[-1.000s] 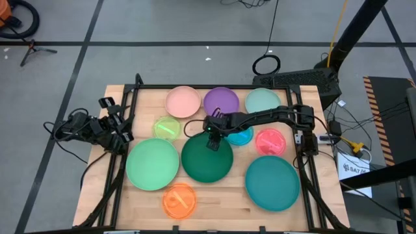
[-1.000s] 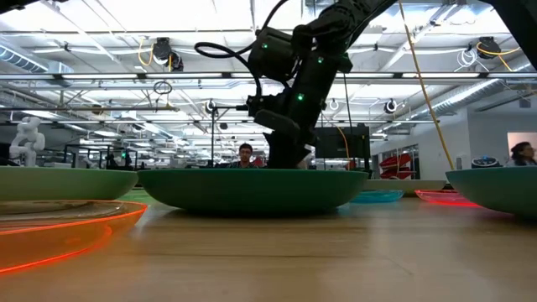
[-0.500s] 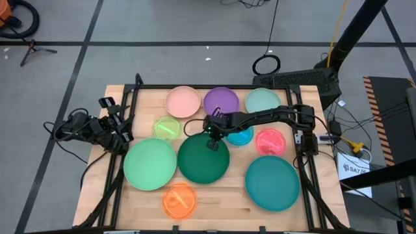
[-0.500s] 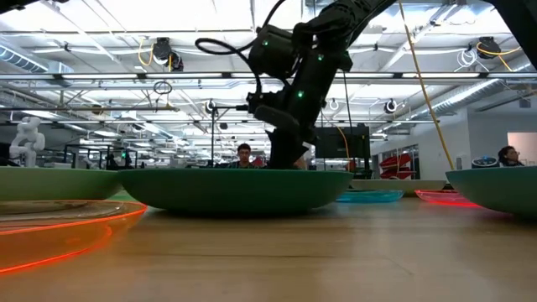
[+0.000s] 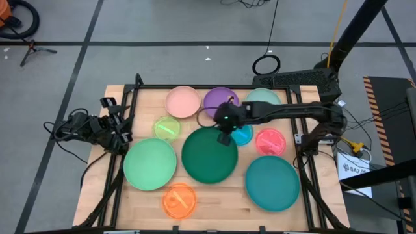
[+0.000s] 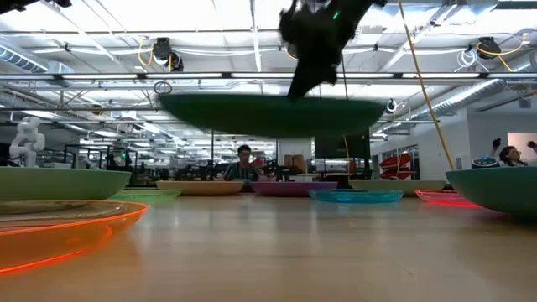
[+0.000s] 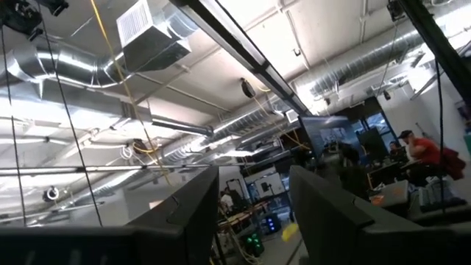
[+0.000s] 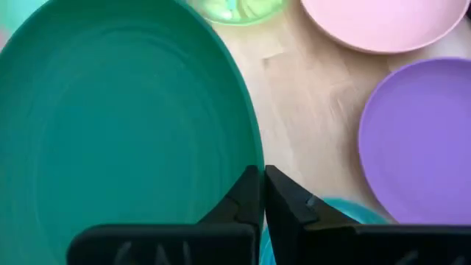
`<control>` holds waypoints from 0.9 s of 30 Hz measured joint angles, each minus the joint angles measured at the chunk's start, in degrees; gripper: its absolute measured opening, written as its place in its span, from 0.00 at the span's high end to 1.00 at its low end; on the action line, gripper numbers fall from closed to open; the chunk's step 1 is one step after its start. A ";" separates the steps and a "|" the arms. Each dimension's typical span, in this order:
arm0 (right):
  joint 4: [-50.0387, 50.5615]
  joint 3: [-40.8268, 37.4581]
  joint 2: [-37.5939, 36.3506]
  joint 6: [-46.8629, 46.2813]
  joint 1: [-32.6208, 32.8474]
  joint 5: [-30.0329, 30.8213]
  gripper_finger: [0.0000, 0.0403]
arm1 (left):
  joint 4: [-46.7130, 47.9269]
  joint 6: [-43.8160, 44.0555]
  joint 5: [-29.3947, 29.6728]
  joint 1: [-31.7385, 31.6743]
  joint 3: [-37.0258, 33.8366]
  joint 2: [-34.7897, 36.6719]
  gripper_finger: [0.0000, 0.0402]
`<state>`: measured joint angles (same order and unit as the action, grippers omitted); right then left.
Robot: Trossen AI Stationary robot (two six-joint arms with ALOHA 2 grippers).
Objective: Stack plastic plates
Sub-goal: Stack the green plate on top of the blue plate
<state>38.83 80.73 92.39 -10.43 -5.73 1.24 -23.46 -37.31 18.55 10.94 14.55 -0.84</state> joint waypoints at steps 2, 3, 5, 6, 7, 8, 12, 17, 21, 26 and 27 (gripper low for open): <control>3.97 0.02 -3.22 -0.91 0.92 -0.07 1.00 | 0.04 1.34 0.00 0.02 0.00 0.00 0.57; 6.30 0.02 -4.57 -1.66 1.56 -0.06 1.00 | 0.08 2.18 0.00 0.01 0.00 0.00 0.57; 11.33 0.02 -7.23 -3.70 2.90 -0.05 1.00 | 0.26 3.80 0.00 0.00 0.00 0.00 0.57; 13.88 0.02 -8.25 -5.02 3.72 -0.02 1.00 | 0.51 4.45 0.00 0.01 0.00 0.00 0.57; 16.31 0.02 -9.33 -6.39 4.55 -0.01 1.00 | 0.82 5.06 0.00 0.01 0.00 0.00 0.57; 18.67 0.02 -10.33 -7.90 5.50 -0.01 1.00 | 1.16 5.59 0.00 0.00 0.00 0.00 0.57; 25.71 -1.19 -13.64 -14.53 9.72 -0.08 1.00 | 2.65 8.06 -0.02 0.01 0.00 -0.01 0.57; 29.84 -7.08 -18.98 -23.62 14.81 -0.05 1.00 | 4.89 11.31 -0.01 0.02 0.00 -0.02 0.57; 29.69 -14.04 -24.77 -30.01 18.17 -0.07 1.00 | 5.71 14.21 -0.02 0.00 0.00 -0.02 0.57; 28.71 -23.16 -31.49 -36.36 20.24 0.14 1.00 | 6.74 17.04 0.00 0.02 0.00 0.00 0.57; 28.70 -24.75 -32.60 -37.28 20.53 0.14 1.00 | 7.14 17.34 0.00 0.00 0.00 -0.02 0.57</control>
<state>67.53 55.97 59.79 -47.70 14.80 1.38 -16.33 -19.98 18.55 10.94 14.55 -0.86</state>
